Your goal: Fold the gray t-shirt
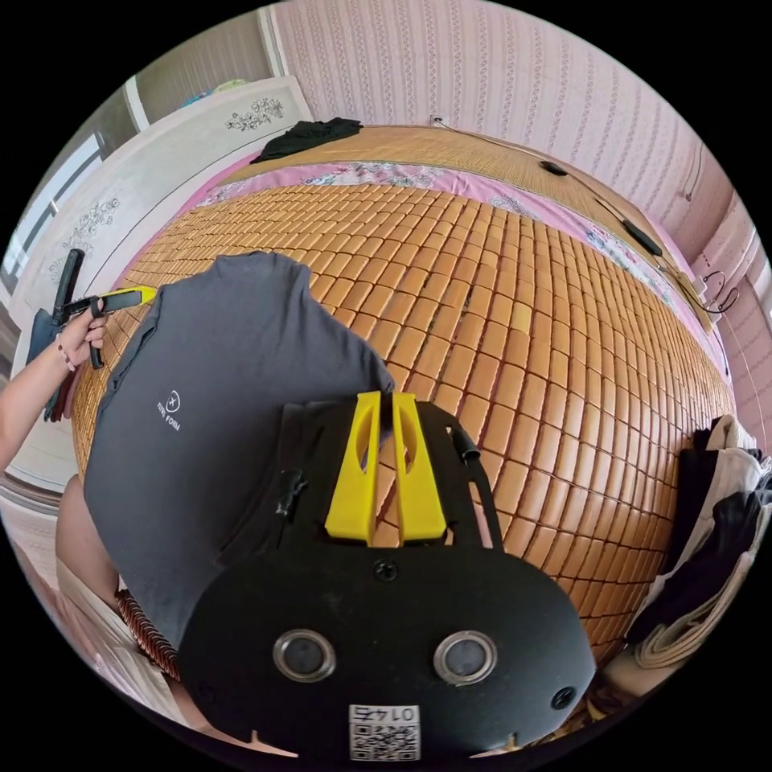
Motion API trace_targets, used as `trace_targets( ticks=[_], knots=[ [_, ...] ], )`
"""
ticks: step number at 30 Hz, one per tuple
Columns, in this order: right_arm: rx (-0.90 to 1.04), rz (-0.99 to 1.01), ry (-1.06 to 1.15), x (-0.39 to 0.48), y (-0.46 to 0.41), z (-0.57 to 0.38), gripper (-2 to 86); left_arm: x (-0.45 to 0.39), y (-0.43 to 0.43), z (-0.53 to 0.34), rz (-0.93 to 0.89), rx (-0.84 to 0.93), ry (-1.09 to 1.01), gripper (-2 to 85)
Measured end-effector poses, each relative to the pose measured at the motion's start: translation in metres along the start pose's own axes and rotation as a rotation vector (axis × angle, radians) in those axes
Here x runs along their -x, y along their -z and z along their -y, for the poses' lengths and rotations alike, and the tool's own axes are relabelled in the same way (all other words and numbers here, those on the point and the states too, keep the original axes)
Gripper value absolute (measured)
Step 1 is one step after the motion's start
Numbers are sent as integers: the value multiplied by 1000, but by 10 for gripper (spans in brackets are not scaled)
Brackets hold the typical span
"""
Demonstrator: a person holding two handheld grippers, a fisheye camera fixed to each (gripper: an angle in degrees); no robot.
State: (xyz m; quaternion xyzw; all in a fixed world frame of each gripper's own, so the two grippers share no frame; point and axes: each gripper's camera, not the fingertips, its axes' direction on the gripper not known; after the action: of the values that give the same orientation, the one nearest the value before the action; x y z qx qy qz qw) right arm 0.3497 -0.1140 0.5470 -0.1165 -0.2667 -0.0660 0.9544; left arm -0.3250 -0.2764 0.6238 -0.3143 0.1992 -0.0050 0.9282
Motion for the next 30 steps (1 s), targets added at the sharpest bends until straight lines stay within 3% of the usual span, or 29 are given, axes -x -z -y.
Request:
trace_targets(
  ticks=[7,15,20,26,30],
  knots=[
    [-42,-33,-41,-11,24,32,6,34,4,3,-28,11,80,-3],
    [-170,-88,-133,-41,71,80,7,35,45,17,8,-173,24,-10],
    [-163,-44,-93,-42,91,83,6,36,55,7,-20,-156,-19,-10],
    [-175,63,-17,-30,130,17,7,43,88,-51,-139,-146,-77,-10],
    [-110,93,3,-9,143,-75,8,41,105,-134,-245,-74,-86,-10]
  ],
)
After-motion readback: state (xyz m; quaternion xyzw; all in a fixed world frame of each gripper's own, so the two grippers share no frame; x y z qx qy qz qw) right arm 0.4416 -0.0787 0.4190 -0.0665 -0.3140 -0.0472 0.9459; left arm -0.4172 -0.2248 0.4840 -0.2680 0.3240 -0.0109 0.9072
